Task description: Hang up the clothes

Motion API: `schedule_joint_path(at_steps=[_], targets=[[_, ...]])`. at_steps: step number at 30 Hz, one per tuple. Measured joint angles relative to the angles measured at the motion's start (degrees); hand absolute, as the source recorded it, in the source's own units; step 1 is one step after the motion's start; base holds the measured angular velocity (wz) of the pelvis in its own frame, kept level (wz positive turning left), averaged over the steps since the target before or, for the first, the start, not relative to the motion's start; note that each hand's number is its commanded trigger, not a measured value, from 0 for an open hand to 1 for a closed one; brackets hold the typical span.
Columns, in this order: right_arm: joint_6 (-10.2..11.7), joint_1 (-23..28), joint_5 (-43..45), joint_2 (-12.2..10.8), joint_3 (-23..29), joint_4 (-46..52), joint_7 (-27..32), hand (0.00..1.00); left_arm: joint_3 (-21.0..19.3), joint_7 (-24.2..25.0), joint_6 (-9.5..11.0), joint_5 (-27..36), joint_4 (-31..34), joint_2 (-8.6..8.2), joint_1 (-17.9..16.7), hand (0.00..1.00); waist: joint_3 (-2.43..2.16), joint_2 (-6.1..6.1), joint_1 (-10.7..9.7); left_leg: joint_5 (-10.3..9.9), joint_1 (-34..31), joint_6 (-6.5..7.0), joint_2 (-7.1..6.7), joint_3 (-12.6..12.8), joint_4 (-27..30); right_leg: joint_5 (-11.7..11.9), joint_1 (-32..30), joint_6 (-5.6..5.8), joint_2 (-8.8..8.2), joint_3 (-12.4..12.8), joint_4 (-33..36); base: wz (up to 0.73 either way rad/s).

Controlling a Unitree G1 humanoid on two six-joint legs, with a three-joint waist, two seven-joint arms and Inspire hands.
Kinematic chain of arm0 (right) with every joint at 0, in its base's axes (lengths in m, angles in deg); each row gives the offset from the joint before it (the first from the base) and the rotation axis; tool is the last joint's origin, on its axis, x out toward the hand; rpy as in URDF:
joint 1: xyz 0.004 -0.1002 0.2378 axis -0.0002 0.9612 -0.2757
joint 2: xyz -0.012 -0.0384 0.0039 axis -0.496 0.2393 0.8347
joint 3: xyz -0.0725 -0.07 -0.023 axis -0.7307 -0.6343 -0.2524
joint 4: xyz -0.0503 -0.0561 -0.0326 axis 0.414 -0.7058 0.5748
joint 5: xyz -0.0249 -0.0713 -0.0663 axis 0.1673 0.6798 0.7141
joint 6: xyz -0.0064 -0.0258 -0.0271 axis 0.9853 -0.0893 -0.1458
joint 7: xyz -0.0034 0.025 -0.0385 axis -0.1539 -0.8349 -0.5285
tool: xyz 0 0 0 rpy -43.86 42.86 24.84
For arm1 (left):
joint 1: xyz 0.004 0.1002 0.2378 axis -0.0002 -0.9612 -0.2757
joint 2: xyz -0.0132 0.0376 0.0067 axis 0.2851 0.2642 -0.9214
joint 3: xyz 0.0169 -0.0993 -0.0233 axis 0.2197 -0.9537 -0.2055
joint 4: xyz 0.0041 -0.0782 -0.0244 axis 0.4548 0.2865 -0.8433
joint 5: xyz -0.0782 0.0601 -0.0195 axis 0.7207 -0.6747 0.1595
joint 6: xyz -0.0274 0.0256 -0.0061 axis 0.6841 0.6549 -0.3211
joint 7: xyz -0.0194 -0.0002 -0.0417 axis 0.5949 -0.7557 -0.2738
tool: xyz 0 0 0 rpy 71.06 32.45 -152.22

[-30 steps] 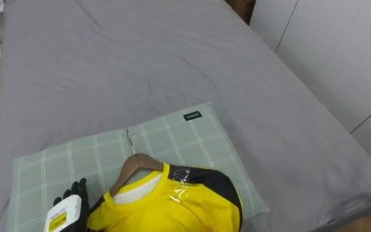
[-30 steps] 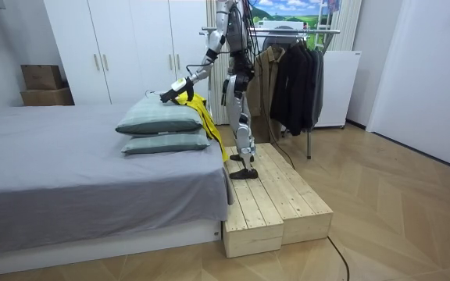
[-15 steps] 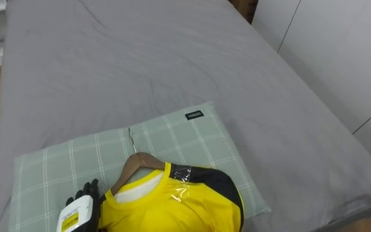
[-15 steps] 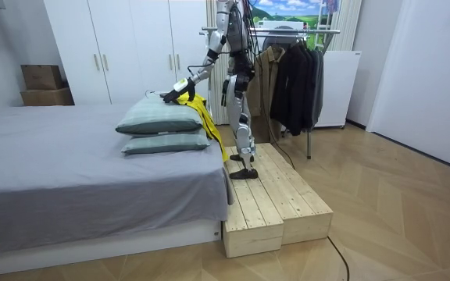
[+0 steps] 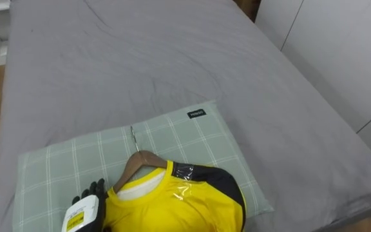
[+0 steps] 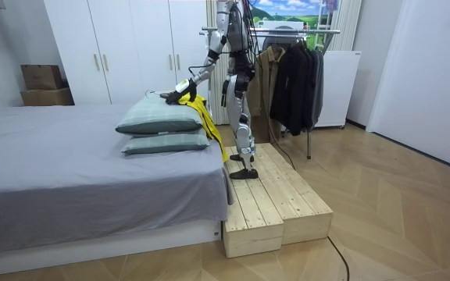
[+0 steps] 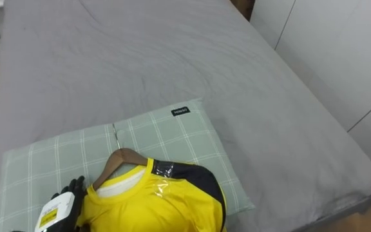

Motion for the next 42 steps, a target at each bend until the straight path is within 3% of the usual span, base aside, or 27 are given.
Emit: schedule_joint_path(at_steps=[13, 14, 15, 16, 23, 26, 42], targets=[[0.51, -0.19, -0.02, 0.01, 0.0, 0.07, -0.03, 0.0, 0.11, 0.37, 0.75, -0.04, -3.12, -0.3, 0.02, 0.0, -0.02, -0.43, 0.13, 0.0, -0.14, 0.0, 0.0, 0.7, -0.11, 0.11, -0.56, 0.07, 0.04, 0.79, 0.07, -0.03], [0.51, -0.18, -0.03, 0.0, -0.04, 0.07, -0.07, 0.0, 0.12, 0.47, 0.75, -0.04, -3.12, -0.28, 0.02, 0.71, -0.03, -0.45, 0.13, 0.0, -0.13, 0.0, 0.0, 0.73, -0.12, 0.12, -0.56, 0.09, 0.05, 0.83, 0.07, 0.0], [0.51, -0.18, -0.03, -0.01, -0.04, 0.06, -0.09, 0.0, 0.13, 0.51, 0.75, -0.04, -3.12, -0.28, 0.02, 0.71, -0.04, -0.47, 0.13, 0.0, -0.13, 0.0, 0.0, 0.74, -0.12, 0.12, -0.56, 0.1, 0.05, 0.84, 0.07, 0.0], [0.51, -0.17, -0.03, -0.04, -0.04, 0.05, -0.12, 0.0, 0.14, 0.56, 0.75, -0.04, -3.12, -0.27, 0.02, 1.0, -0.09, -0.54, 0.13, 0.0, -0.13, 0.01, 0.0, 0.76, -0.12, 0.14, -0.56, 0.11, 0.05, 0.87, 0.07, 0.0], [0.46, -0.17, 0.22, -0.04, -1.1, 0.04, -0.07, 0.0, 0.0, -0.16, 0.75, 0.02, -3.05, 0.49, 0.75, 1.0, -0.85, -1.28, 0.33, 0.1, 0.04, 0.16, -0.01, 0.77, -0.12, 0.57, -0.46, 0.07, 0.07, 1.0, 0.07, 0.0], [0.45, -0.12, 0.2, -0.08, -1.15, 0.02, -0.27, 0.0, 0.0, -0.11, 0.74, 0.01, -3.08, 1.26, 1.57, 1.0, -0.92, -1.18, 0.3, 0.2, 0.15, 0.33, -0.1, 0.84, -0.16, 0.76, -0.35, 0.12, 0.01, 1.08, 0.06, 0.0], [0.34, 0.01, 0.37, -0.12, -1.16, 0.02, -0.76, 0.0, -0.57, -0.03, 0.56, 0.21, -3.19, 1.11, 1.37, 1.0, -0.83, -1.06, 0.32, 0.22, 0.09, 0.35, -0.12, 0.95, -0.36, 0.85, -0.49, 0.13, 0.02, 1.19, -0.08, 0.0]])
